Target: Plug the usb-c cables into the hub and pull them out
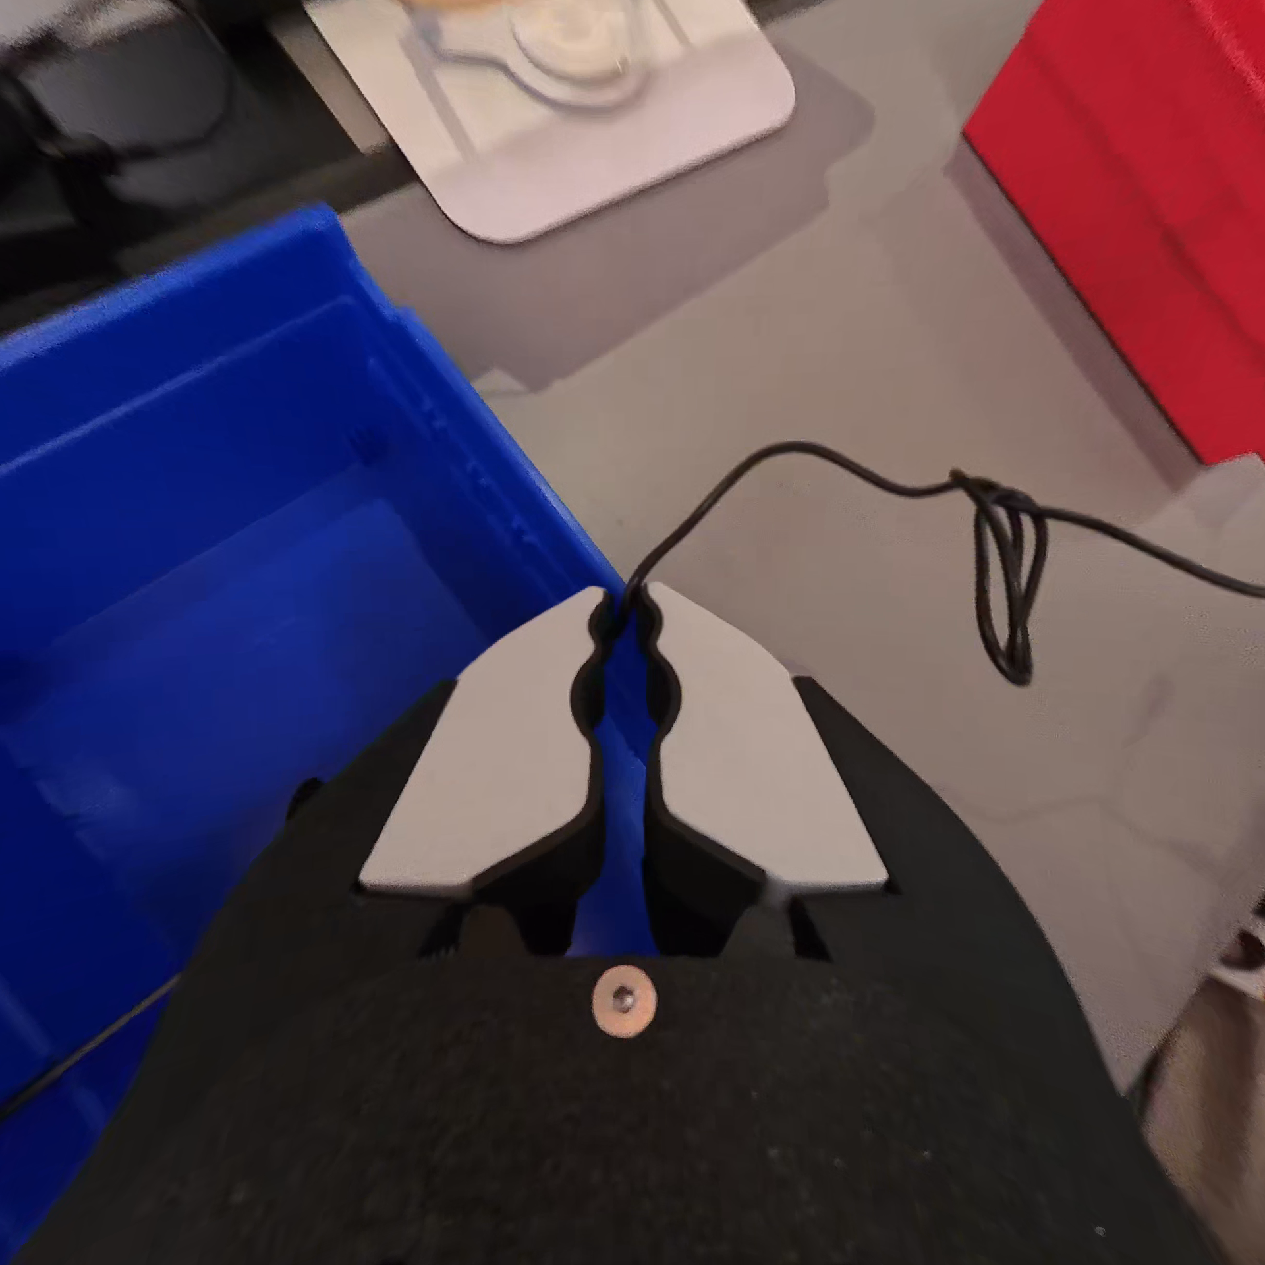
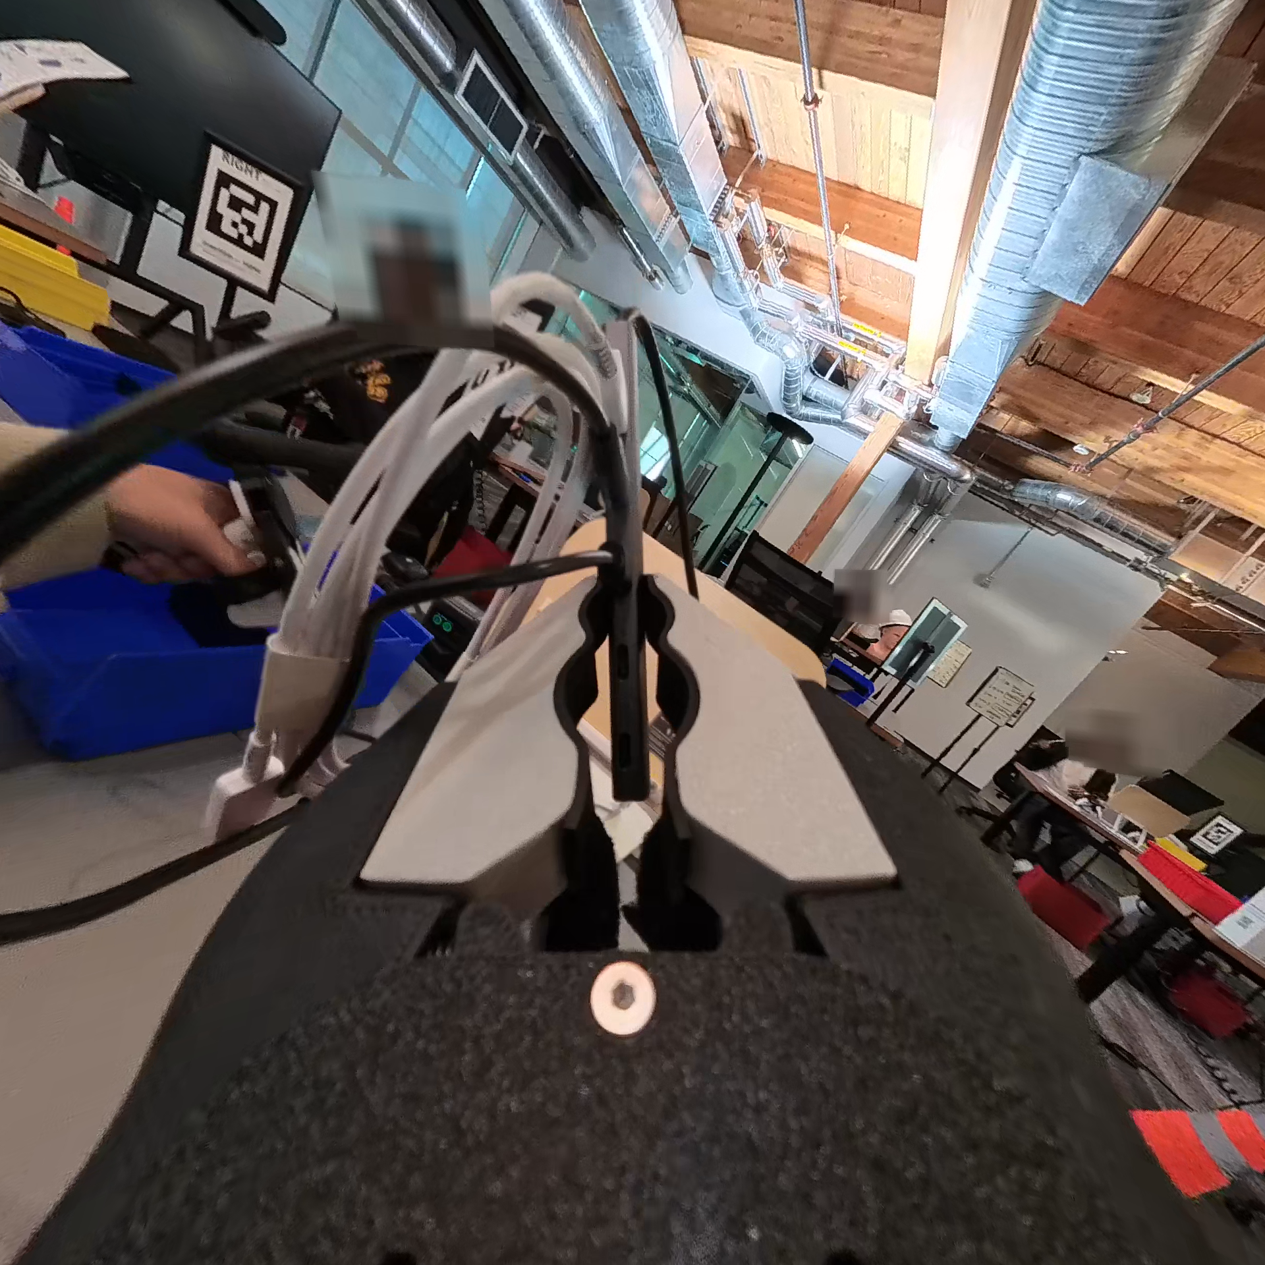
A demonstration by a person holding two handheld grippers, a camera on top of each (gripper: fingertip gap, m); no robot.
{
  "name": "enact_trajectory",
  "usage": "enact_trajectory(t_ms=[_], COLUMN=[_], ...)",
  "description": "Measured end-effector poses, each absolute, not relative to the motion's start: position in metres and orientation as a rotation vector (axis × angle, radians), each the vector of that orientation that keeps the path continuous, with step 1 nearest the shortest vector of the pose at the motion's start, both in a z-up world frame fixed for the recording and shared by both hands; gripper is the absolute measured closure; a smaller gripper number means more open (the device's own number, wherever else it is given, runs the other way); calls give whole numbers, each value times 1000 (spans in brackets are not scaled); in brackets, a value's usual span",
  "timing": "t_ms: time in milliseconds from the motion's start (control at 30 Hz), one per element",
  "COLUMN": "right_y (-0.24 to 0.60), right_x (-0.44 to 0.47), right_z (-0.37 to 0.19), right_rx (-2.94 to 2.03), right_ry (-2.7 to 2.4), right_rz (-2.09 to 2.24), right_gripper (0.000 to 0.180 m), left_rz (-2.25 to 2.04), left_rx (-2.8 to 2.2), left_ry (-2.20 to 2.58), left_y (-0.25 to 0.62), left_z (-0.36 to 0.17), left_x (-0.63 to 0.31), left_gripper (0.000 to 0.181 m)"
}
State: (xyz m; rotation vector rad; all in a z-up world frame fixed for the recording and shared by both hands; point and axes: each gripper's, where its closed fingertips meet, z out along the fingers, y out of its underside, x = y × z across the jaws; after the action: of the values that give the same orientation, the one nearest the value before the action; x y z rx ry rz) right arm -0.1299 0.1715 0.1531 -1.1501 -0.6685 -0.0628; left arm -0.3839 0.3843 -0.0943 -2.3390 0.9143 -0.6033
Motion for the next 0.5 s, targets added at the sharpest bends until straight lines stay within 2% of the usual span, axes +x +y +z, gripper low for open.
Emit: enact_trajectory(t_ms=[200, 333, 400, 467, 500], right_y=[179, 185, 194, 212, 223], right_x=[-129, -147, -163, -178, -184], right_z=[142, 126, 108, 83, 68], right_rx=[-1190, -1236, -1265, -1280, -1284], right_ry=[-697, -776, -888, -993, -1020], right_rz=[-153, -146, -170, -219, -247], right_gripper=[171, 171, 171, 171, 171], left_rz=[-511, -689, -669, -446, -377], left_rx=[-2217, -2001, -2017, -2142, -2175], left_ry=[889, 1005, 1130, 1157, 1122], left_y=[369, 306, 271, 265, 265], left_z=[-41, 17, 5, -32, -44], left_x=[-383, -325, -296, -292, -292], left_gripper=[178, 179, 179, 176, 166])
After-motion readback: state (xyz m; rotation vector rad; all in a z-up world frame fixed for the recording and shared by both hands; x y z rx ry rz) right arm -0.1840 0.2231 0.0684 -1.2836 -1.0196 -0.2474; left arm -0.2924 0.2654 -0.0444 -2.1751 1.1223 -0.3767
